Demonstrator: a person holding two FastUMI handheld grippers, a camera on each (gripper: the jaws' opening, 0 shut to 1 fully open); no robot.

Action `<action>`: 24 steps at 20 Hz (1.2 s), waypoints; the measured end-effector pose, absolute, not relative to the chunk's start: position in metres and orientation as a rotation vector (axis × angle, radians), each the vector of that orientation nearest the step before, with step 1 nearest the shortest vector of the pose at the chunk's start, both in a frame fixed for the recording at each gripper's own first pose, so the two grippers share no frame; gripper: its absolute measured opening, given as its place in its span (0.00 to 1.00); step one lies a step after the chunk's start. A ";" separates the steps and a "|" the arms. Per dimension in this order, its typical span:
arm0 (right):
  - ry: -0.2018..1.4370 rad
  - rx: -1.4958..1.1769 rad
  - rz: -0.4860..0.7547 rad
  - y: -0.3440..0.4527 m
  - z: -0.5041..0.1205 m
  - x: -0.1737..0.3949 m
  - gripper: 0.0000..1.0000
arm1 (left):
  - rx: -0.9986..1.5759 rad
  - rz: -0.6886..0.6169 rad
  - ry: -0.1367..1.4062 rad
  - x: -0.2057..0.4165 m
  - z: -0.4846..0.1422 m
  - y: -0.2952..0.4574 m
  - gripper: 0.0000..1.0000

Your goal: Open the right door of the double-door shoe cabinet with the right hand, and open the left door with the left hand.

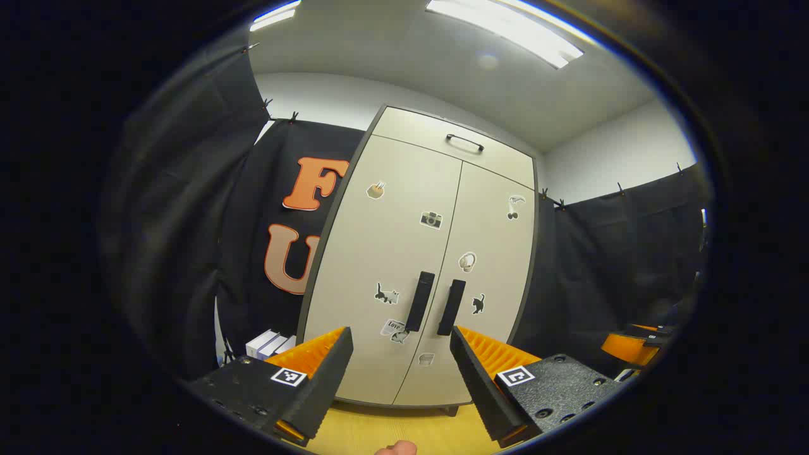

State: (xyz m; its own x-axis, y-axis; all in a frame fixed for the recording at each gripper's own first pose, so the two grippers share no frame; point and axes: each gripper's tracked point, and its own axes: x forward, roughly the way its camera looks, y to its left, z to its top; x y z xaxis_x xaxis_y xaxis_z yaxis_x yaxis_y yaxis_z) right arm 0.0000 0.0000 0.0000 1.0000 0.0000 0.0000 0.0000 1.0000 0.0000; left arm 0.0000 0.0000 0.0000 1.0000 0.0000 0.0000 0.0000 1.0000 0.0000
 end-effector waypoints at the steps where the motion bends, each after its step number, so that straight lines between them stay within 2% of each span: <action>1: 0.001 0.003 -0.003 0.000 0.000 0.001 0.89 | -0.003 -0.004 0.005 0.002 -0.001 -0.001 0.94; 2: -0.005 0.006 -0.011 -0.003 0.002 0.001 0.98 | -0.001 -0.007 0.007 0.004 -0.003 -0.002 0.94; 24: -0.006 0.016 -0.004 0.000 -0.002 0.013 0.98 | 0.047 0.004 -0.033 0.009 0.001 -0.007 0.94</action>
